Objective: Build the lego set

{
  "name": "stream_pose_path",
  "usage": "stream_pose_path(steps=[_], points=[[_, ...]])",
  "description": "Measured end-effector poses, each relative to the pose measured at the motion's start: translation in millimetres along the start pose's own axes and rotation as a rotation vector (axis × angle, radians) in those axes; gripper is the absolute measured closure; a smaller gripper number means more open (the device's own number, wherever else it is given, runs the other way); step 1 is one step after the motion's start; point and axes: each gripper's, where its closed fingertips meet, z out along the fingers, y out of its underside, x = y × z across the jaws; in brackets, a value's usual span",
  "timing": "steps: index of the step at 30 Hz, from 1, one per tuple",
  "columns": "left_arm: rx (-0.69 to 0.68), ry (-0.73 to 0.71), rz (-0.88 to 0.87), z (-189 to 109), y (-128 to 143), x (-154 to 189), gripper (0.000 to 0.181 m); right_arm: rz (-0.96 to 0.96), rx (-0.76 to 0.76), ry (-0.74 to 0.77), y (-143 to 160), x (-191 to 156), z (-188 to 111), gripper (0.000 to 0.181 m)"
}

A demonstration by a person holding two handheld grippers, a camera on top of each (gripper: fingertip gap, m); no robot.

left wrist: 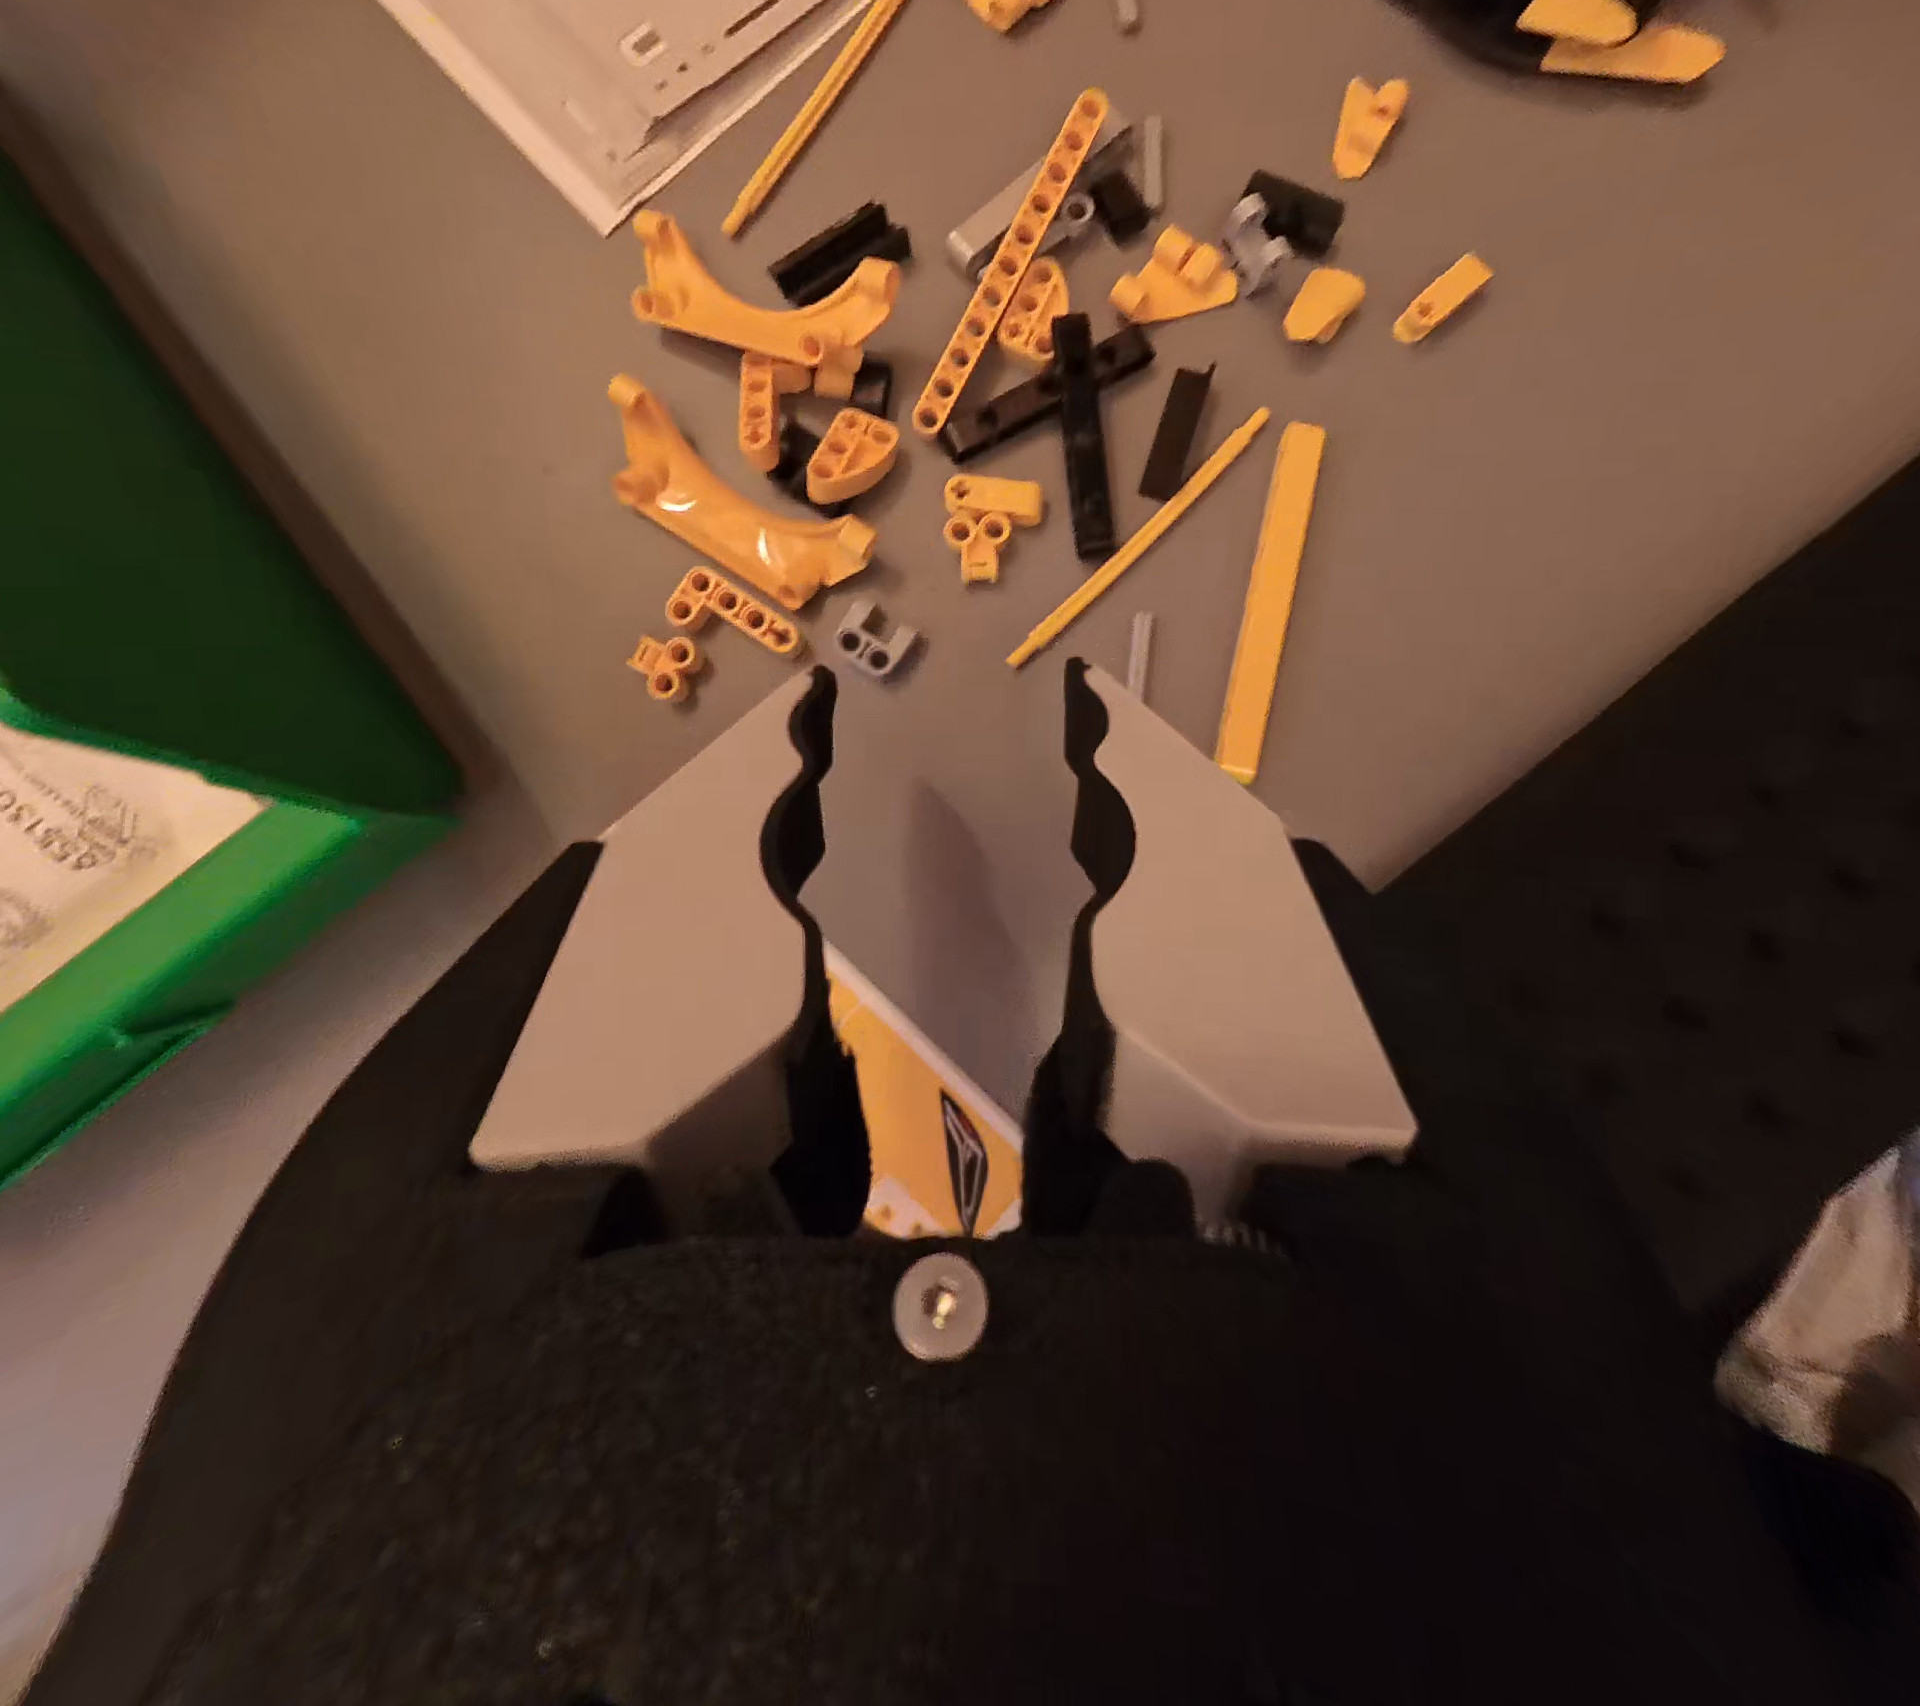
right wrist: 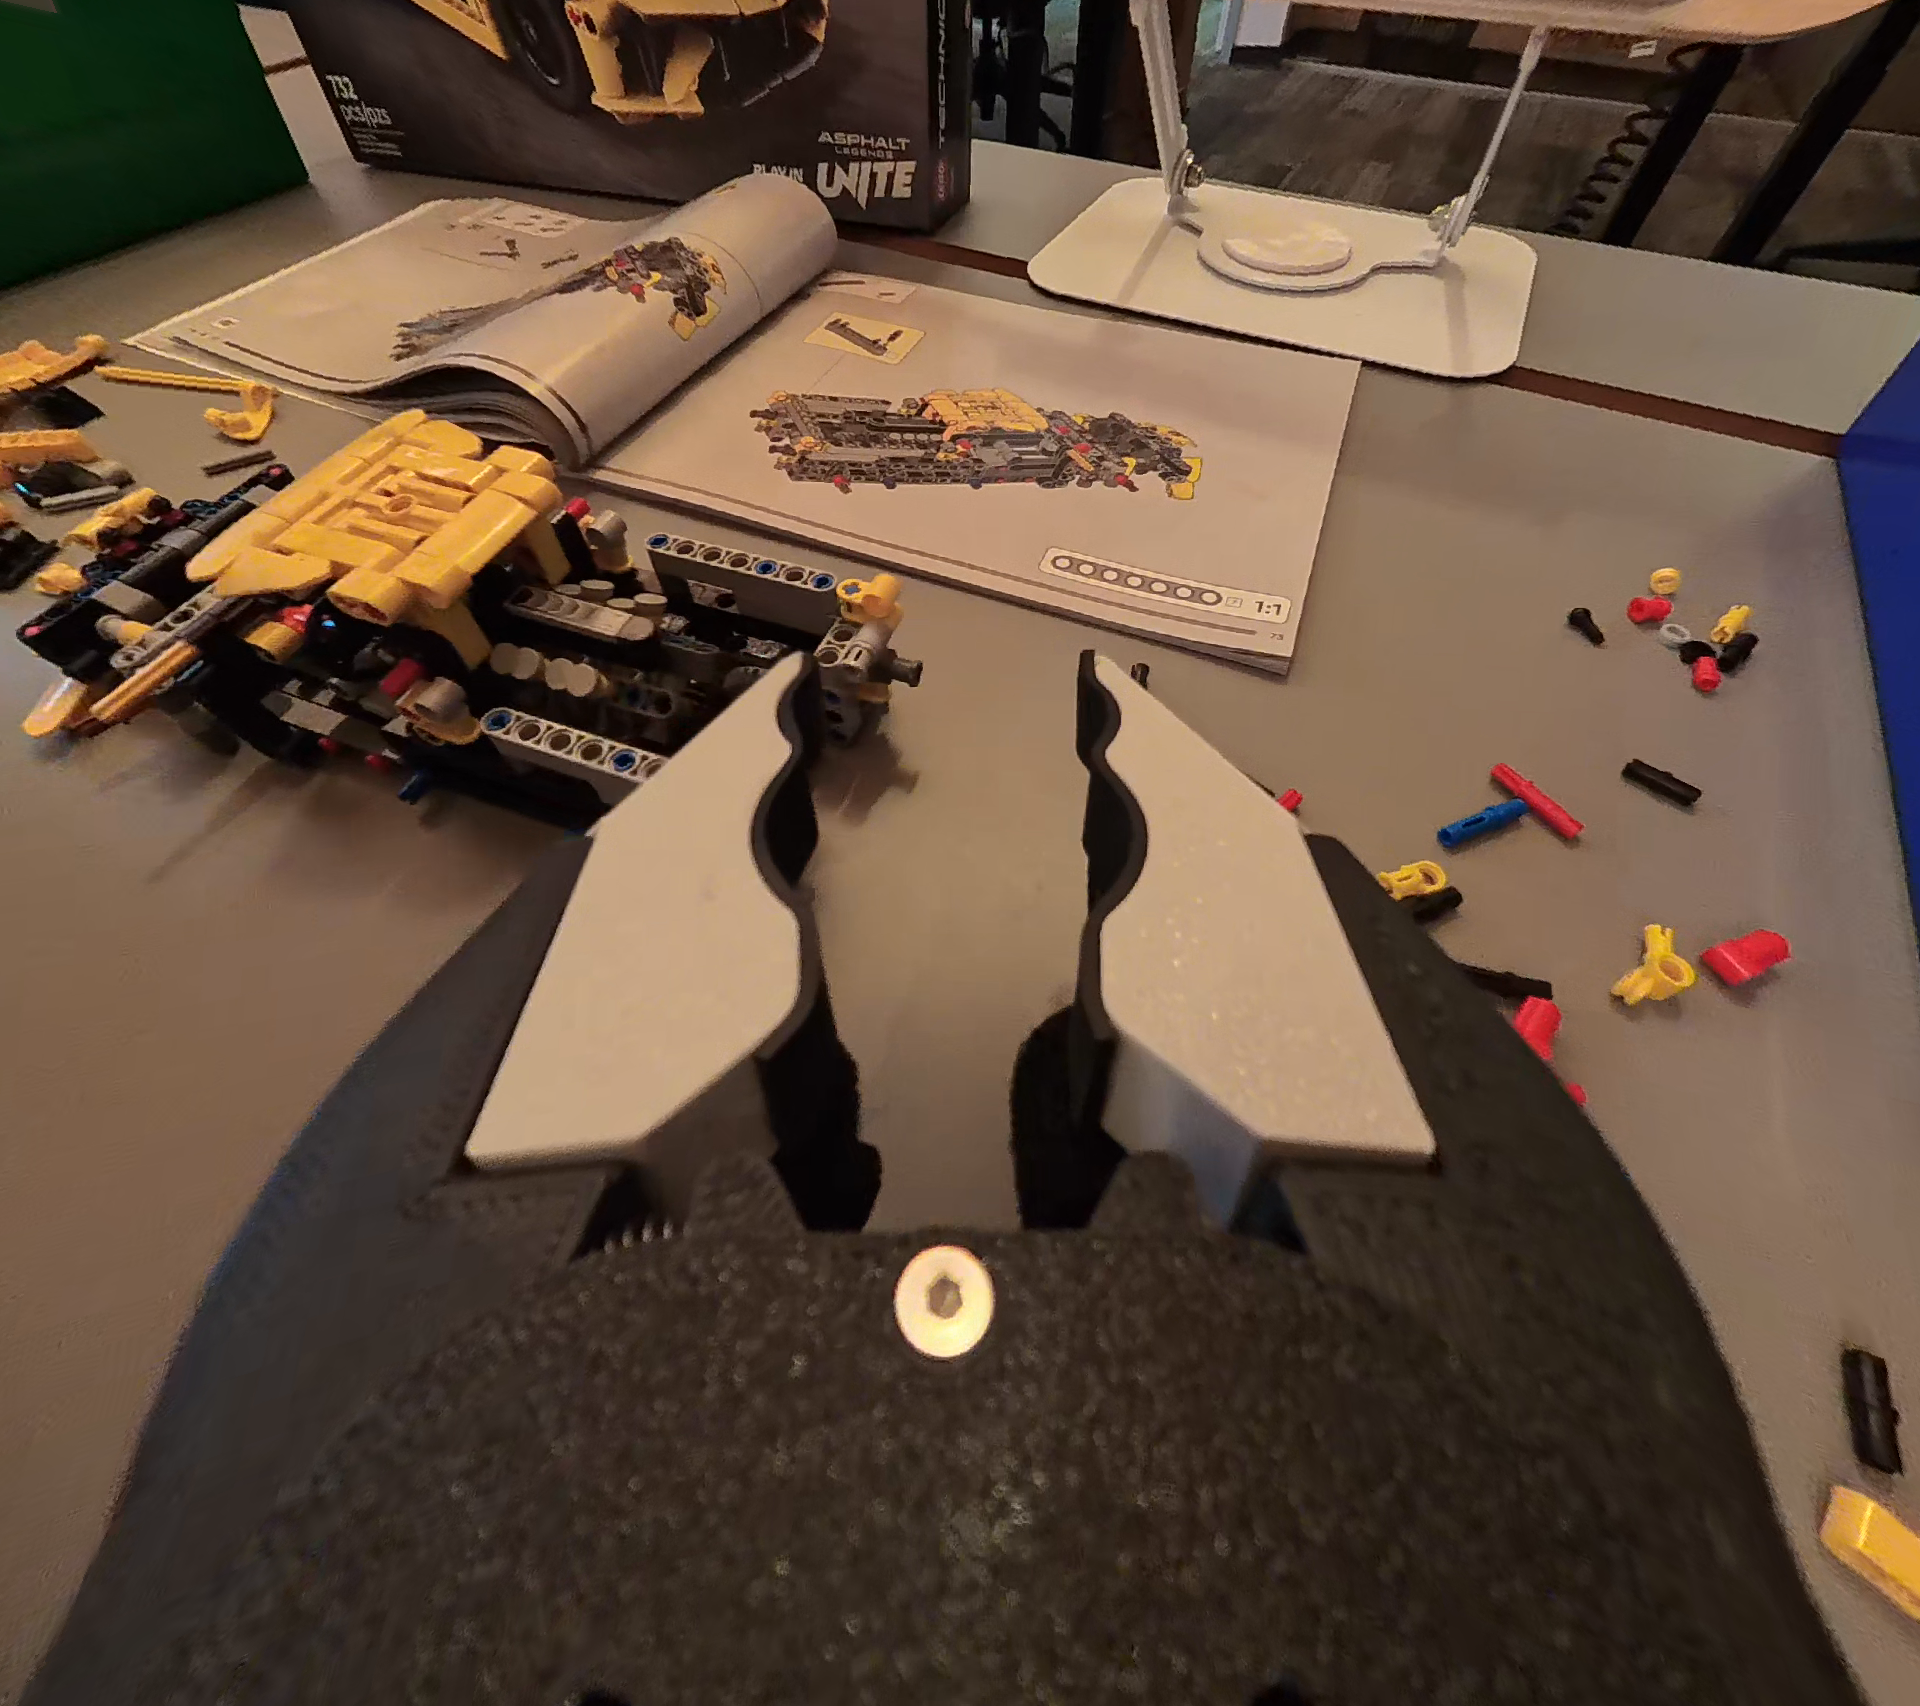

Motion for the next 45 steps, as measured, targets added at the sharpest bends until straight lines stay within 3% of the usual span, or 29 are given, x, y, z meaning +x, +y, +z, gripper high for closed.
stream_pose_path(steps=[8,12,22,32,45], points=[[-0.016,-0.024,0.025,18,18,-15,0.142,-0.038,-0.029,0.027,6,2,5,0.135],[0.048,0.039,0.001,15,9,-12,0.144,-0.008,-0.018,0.04,4,8,4,0.136],[0.038,0.237,0.064,16,10,33,0.153,0.042,0.024,0.08,-2,23,1,0.137],[0.112,0.093,0.035,28,-40,-3,0.153,0.036,0.013,0.085,0,24,3,0.138],[0.121,0.022,-0.09,54,-74,-41,0.153,0.065,0.015,0.09,0,30,2,0.139]])
